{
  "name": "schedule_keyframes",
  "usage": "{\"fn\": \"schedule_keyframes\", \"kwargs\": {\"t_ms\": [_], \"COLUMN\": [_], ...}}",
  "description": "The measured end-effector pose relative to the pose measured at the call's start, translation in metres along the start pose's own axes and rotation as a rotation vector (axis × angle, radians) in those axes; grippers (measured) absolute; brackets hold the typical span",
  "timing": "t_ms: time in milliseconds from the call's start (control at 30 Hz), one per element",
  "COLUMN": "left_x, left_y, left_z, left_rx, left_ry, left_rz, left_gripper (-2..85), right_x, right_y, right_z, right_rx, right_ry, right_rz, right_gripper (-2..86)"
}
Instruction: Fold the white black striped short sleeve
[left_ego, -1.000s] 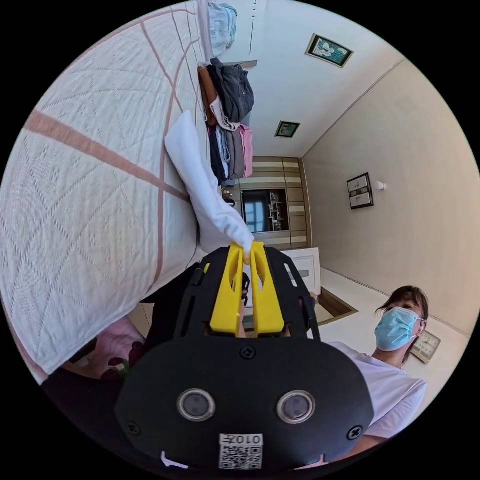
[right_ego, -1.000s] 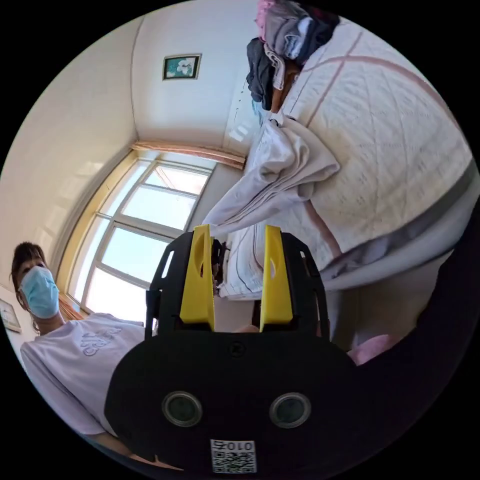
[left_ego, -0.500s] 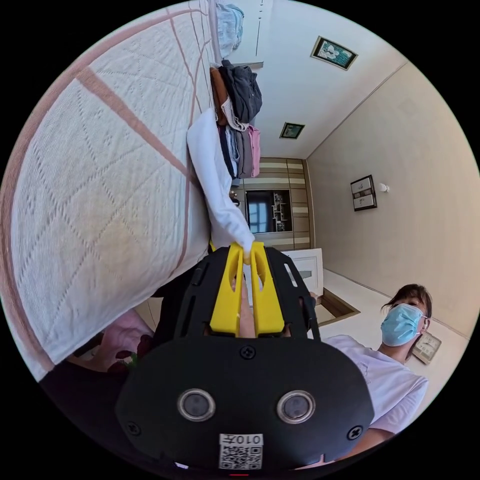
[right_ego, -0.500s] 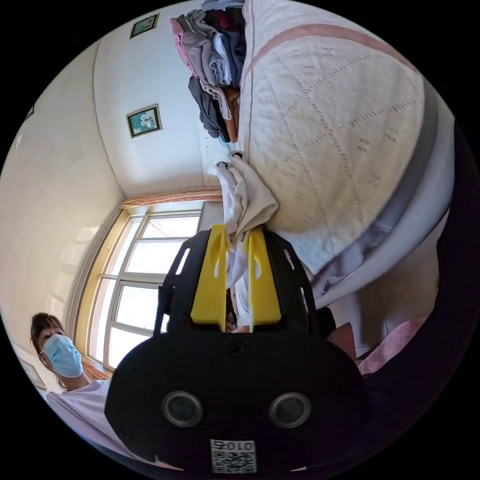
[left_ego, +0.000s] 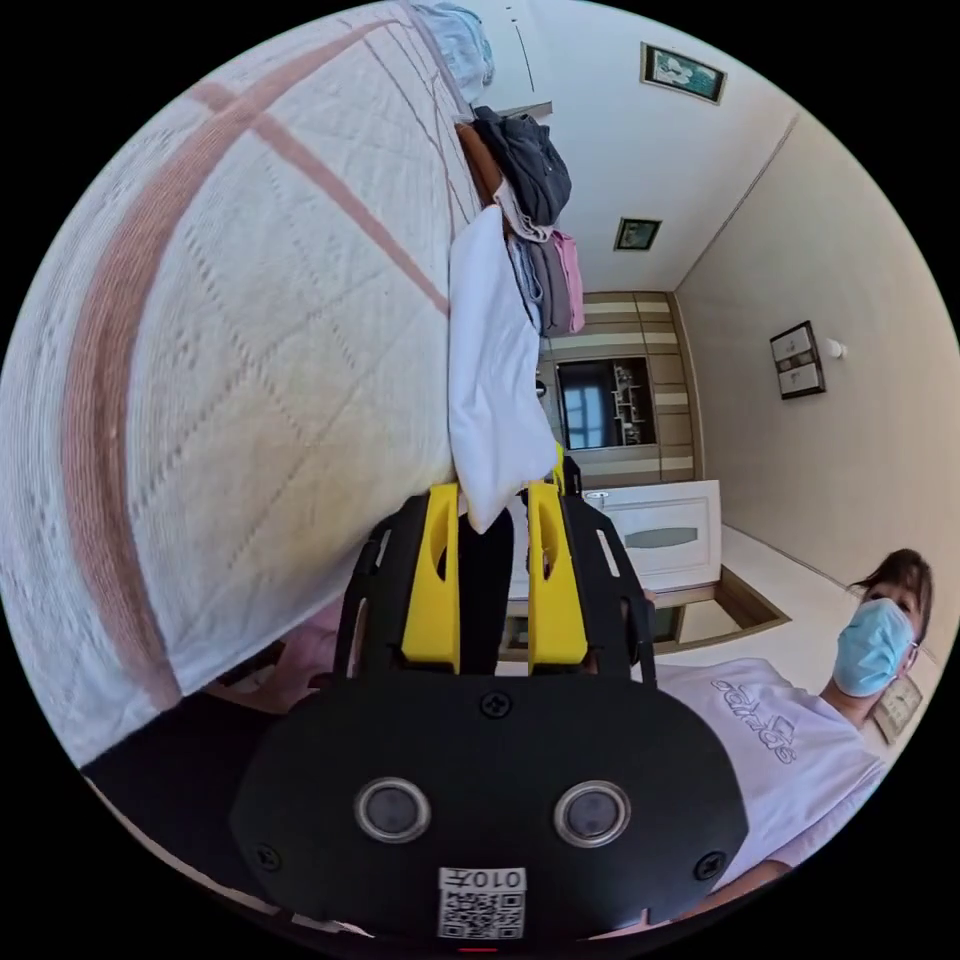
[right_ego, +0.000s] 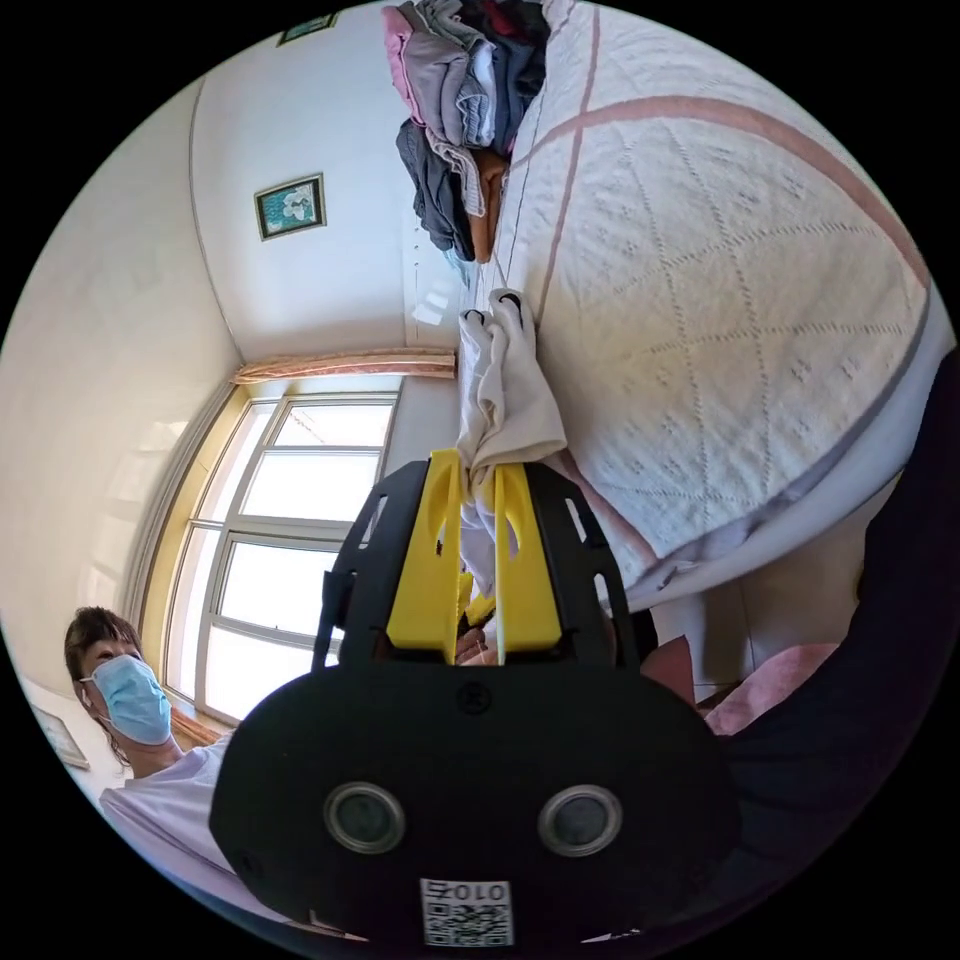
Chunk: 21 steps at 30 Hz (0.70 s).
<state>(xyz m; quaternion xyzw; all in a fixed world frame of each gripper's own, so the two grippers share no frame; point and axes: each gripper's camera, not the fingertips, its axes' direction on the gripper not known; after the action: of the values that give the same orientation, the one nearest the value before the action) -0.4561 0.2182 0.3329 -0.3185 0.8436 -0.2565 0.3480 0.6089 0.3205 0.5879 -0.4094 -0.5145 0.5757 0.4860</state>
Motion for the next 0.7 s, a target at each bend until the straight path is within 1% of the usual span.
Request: {"fn": "schedule_keyframes", "kwargs": {"t_ms": [100, 300, 400, 500, 567, 700], "left_x": [0.030, 0.059, 0.079, 0.099, 0.117, 0.183], "left_y": [0.000, 0.008, 0.018, 0.028, 0.032, 0.053], "left_z": [0.018, 0.050, 0.062, 0.070, 0.071, 0.047], "left_rx": [0.038, 0.093, 0.086, 0.111, 0.146, 0.274], "left_ry": [-0.072, -0.042, -0.042, 0.026, 0.063, 0.139], "left_rz": [0.013, -0.037, -0.019, -0.006, 0.015, 0.131], "left_gripper": [9.4, 5.4, 4.0, 3.4, 3.3, 3.3], "right_x": [0.006, 0.017, 0.009, 0.000, -0.020, -0.070], "right_y": [-0.002, -0.003, 0.004, 0.003, -0.001, -0.004], "right_z": [0.003, 0.011, 0.013, 0.017, 0.024, 0.051], "right_rx": [-0.015, -0.028, -0.036, -0.058, -0.087, -0.169], "right_ry": [0.064, 0.110, 0.158, 0.168, 0.154, 0.140], "right_rz": [-0.009, -0.022, -0.081, -0.128, -0.198, -0.357], "right_gripper": [6.6, 6.6, 6.4, 6.4, 6.3, 6.3]}}
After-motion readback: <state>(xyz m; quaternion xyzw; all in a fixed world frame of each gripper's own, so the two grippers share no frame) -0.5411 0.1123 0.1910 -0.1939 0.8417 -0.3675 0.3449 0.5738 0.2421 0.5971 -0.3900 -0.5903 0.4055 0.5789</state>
